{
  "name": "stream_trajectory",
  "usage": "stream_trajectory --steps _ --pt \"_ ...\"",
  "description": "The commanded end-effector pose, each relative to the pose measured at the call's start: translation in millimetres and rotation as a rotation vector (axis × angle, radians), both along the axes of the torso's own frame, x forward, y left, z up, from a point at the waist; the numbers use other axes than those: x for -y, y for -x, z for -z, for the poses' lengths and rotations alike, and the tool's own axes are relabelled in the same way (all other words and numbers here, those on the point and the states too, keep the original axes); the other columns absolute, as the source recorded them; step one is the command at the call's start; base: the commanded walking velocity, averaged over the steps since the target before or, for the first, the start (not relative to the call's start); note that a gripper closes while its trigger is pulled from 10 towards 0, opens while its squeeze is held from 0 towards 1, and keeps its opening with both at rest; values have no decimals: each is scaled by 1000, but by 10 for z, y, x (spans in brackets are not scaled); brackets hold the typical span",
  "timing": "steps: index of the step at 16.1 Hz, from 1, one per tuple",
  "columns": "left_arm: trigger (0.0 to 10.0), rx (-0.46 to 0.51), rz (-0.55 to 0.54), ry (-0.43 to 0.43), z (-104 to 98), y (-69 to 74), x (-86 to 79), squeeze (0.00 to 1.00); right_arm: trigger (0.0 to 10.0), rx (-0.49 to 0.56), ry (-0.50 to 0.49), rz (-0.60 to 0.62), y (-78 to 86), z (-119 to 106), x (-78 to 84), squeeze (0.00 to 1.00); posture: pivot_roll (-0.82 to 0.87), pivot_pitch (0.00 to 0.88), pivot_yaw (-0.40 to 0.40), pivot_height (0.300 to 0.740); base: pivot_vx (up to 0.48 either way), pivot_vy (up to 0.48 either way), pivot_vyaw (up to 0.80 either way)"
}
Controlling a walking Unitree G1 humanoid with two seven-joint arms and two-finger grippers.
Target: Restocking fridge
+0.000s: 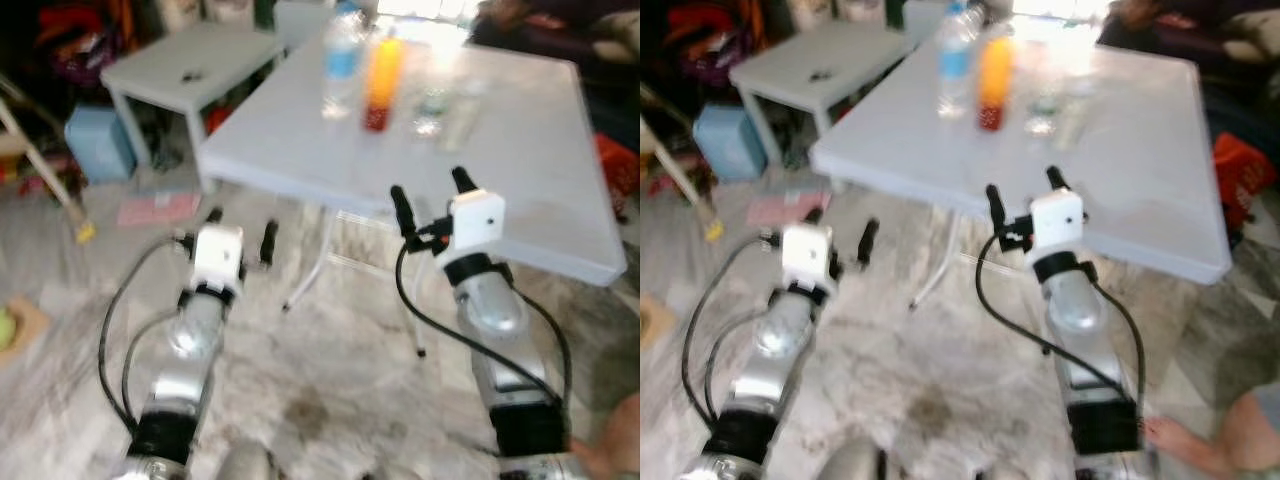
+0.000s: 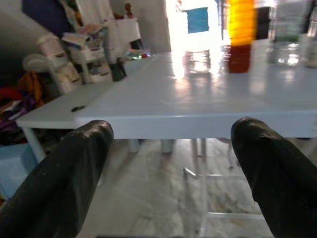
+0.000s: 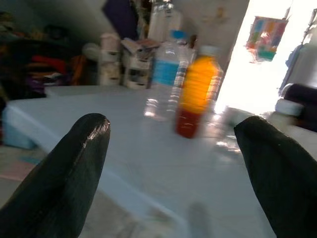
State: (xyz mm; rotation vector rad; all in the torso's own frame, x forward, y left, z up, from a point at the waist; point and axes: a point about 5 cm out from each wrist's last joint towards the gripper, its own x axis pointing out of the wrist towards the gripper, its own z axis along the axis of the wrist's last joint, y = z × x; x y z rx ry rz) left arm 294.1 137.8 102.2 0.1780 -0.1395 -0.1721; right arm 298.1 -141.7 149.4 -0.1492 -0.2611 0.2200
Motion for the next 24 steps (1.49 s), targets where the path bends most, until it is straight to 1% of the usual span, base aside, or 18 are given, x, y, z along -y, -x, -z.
stream_trajectory --steps 1,2,3,5,6,7,8,10,12,16,19,24 --pt "10000 20 10 3 -54 -17 29 0 10000 36 1 52 46 -56 49 0 -37 59 -13 740 431 0 0" --pt "10000 15 11 11 -46 -6 21 0 10000 27 -17 107 106 -8 82 0 -36 51 -14 740 442 0 0" --pt "10000 14 10 15 -43 6 11 0 10000 16 -38 134 146 23 105 0 -36 51 -14 740 439 0 0" --pt "10000 4 4 18 -14 37 -8 0 10000 -4 -49 163 232 88 134 0 -45 44 -7 740 446 0 0" --pt "10000 -1 4 24 -3 45 -5 0 10000 -15 -56 167 243 103 133 0 -45 44 -7 740 450 0 0" --pt "10000 -8 7 39 3 48 9 0 10000 -26 -64 171 247 108 126 0 -50 41 -3 740 450 0 0" --pt "10000 -10 3 70 -13 35 30 0 10000 -5 -45 169 233 70 131 0 -52 39 -2 740 439 0 0" --pt "10000 -3 -7 87 -47 15 29 0 10000 13 -35 165 219 17 132 0 -53 37 -4 740 422 127 0" --pt "10000 10 -13 99 -99 -12 28 0 10000 35 -43 144 190 -78 99 0 -53 37 -6 740 381 293 0" --pt "10000 -4 -19 127 -109 -42 33 0 10000 45 -22 93 181 -100 9 0 -54 37 -7 740 318 357 0" --pt "10000 2 -15 127 -124 -45 40 0 10000 46 1 70 201 -98 -21 0 -56 40 -7 740 86 429 0" --pt "10000 19 15 104 -148 -43 109 0 10000 38 3 77 200 -78 -12 0 -56 43 -10 740 0 437 0"
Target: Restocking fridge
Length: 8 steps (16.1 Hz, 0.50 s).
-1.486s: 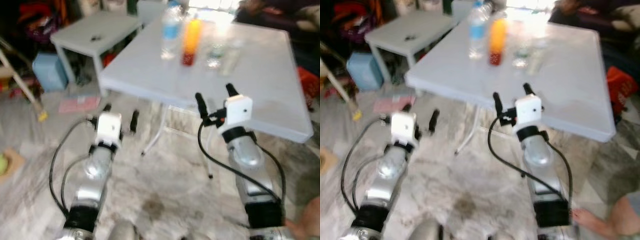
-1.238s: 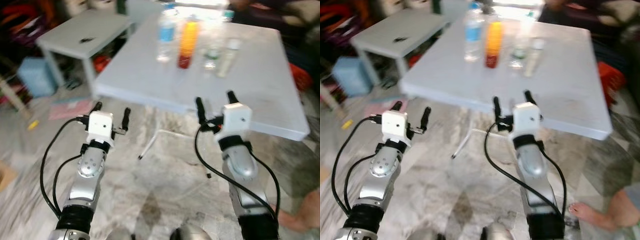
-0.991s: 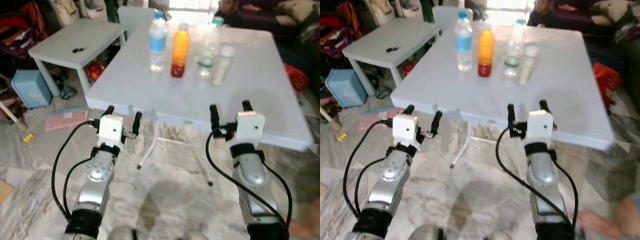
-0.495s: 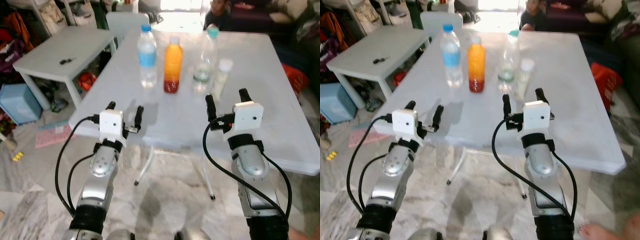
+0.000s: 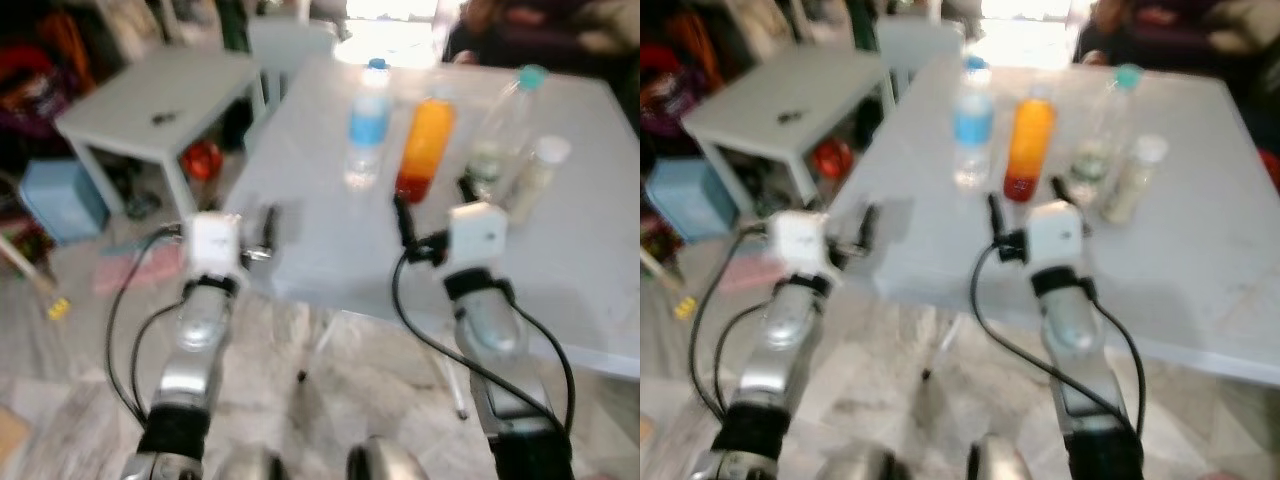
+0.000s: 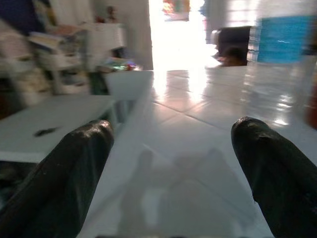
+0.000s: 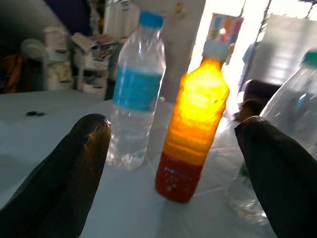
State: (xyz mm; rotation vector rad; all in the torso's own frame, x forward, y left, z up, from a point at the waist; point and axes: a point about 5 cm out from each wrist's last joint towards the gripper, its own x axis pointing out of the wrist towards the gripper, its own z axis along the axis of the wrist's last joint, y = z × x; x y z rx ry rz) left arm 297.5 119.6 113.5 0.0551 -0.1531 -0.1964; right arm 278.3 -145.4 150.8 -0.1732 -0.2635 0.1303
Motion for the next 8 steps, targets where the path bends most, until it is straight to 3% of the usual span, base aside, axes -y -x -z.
stream_trajectory --steps 1,8 --pt "10000 22 -15 -16 -37 -5 -66 0 10000 28 -7 -14 0 -64 -51 0 -56 43 -10 740 0 424 0" --pt "10000 26 11 -32 -28 29 -31 0 10000 27 -7 18 -70 -100 -61 0 -50 43 -15 740 329 0 0"
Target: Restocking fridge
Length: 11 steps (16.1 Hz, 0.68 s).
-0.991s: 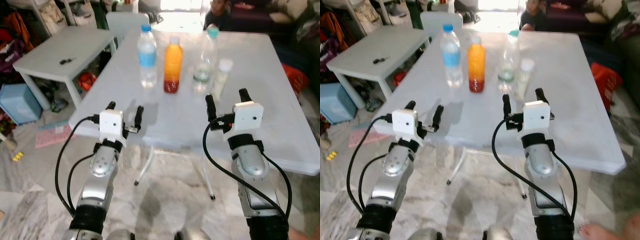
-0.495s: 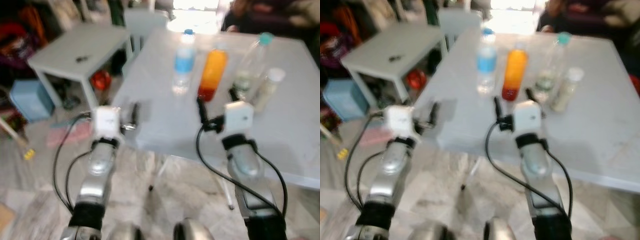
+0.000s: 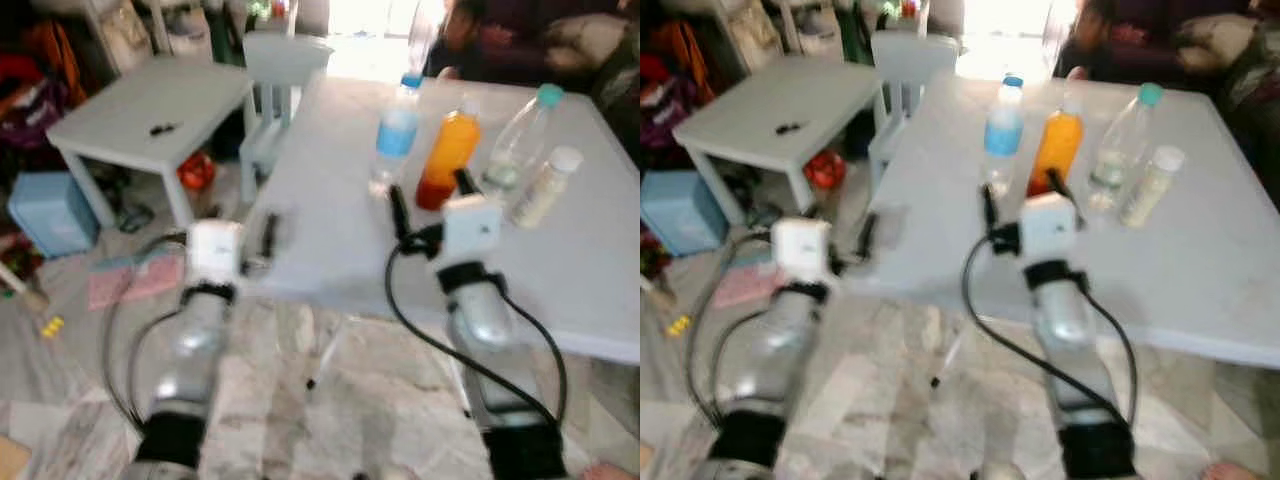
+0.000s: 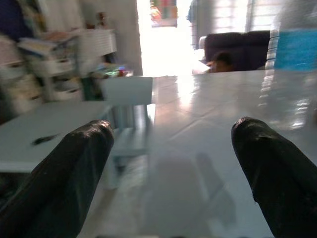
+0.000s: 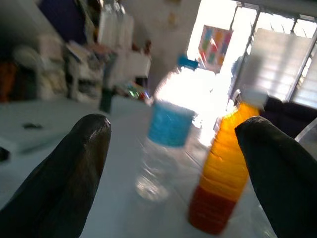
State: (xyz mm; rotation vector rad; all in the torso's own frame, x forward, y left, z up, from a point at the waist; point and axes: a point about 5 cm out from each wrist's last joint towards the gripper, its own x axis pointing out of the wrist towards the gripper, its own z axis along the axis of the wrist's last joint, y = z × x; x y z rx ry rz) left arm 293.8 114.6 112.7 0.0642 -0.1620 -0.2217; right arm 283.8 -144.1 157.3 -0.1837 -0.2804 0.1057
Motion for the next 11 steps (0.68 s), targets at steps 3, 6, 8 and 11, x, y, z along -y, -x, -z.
stream_trajectory --steps 3,6,8,11 --pt "10000 16 -8 -16 -33 -12 -72 0 10000 -3 -9 -1 -39 -25 -42 0 -50 38 -18 740 446 0 -533" --pt "10000 22 -38 13 -45 -23 -90 0 10000 21 -19 -9 -41 -69 -49 0 -51 34 -19 740 225 0 -442" --pt "10000 23 -47 15 -50 -26 -111 0 10000 21 -16 -23 -35 -66 -76 0 -51 34 -18 740 0 0 0" --pt "10000 27 -63 13 -55 -30 -151 0 10000 22 -6 -48 -39 -64 -133 0 -46 35 -20 740 0 0 0"
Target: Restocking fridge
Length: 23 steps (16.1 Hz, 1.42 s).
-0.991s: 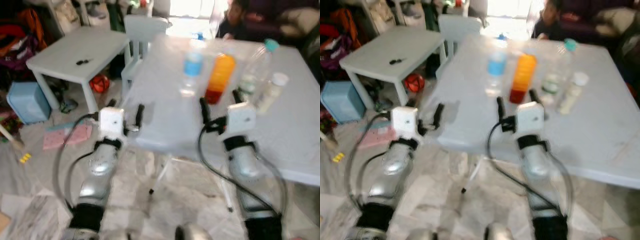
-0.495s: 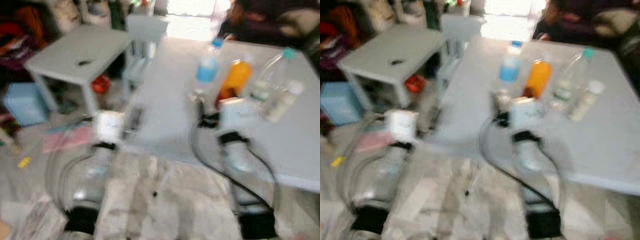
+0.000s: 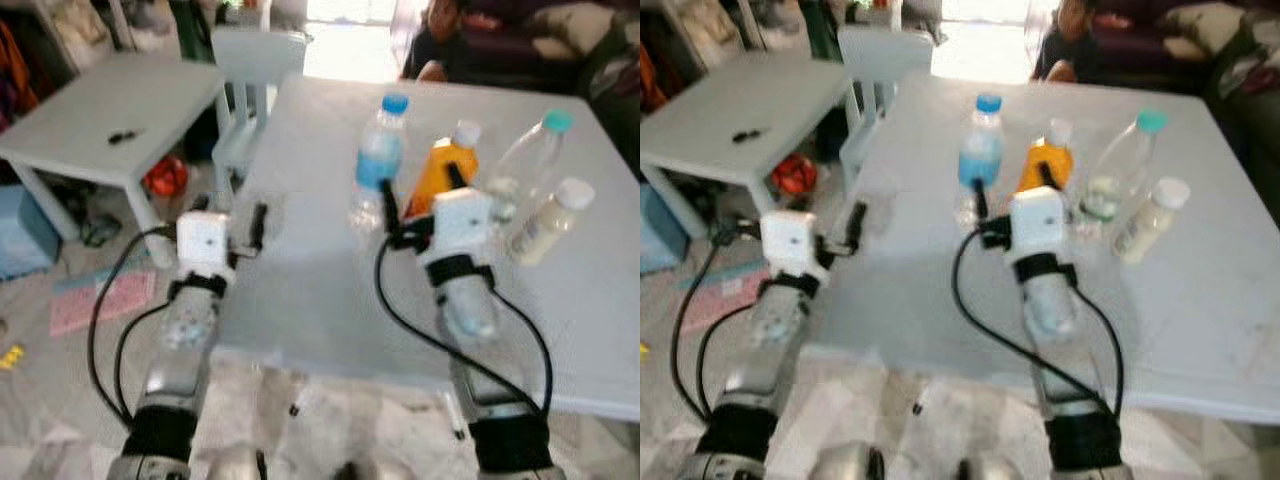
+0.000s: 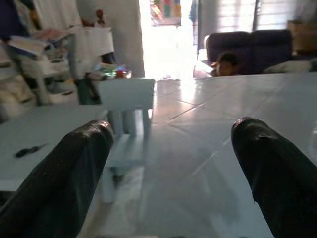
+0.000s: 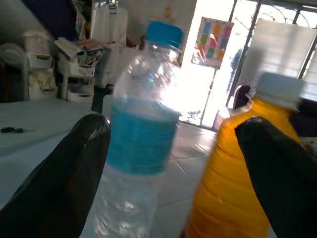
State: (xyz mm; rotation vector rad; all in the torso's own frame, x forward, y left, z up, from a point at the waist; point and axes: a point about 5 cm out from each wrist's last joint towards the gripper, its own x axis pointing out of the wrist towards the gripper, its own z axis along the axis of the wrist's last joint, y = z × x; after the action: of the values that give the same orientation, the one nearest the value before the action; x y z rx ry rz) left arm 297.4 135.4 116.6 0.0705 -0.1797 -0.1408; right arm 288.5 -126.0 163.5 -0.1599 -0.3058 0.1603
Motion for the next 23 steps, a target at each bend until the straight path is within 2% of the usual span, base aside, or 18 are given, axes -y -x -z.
stream_trajectory --steps 1,5,12,16,20,23 --pt "10000 7 15 11 -15 6 50 0 10000 3 12 5 5 -3 35 0 -46 34 -20 740 0 0 0" --pt "10000 11 11 11 -24 5 37 0 10000 17 7 -49 -63 -73 -51 0 -42 41 -15 740 0 0 0" --pt "10000 9 17 -1 -28 39 24 0 10000 52 2 -102 -429 -397 -128 0 -17 61 -10 740 0 0 0" --pt "10000 6 20 -8 -29 67 5 0 10000 92 9 -23 -567 -542 -24 0 -8 73 -4 740 0 0 0" --pt "10000 1 28 -16 -36 61 3 0 10000 97 -2 -19 -675 -621 33 0 -3 82 3 740 0 0 0" --pt "10000 -1 34 -23 -43 65 1 0 10000 101 13 -92 -744 -707 -105 0 7 85 4 740 0 0 0"
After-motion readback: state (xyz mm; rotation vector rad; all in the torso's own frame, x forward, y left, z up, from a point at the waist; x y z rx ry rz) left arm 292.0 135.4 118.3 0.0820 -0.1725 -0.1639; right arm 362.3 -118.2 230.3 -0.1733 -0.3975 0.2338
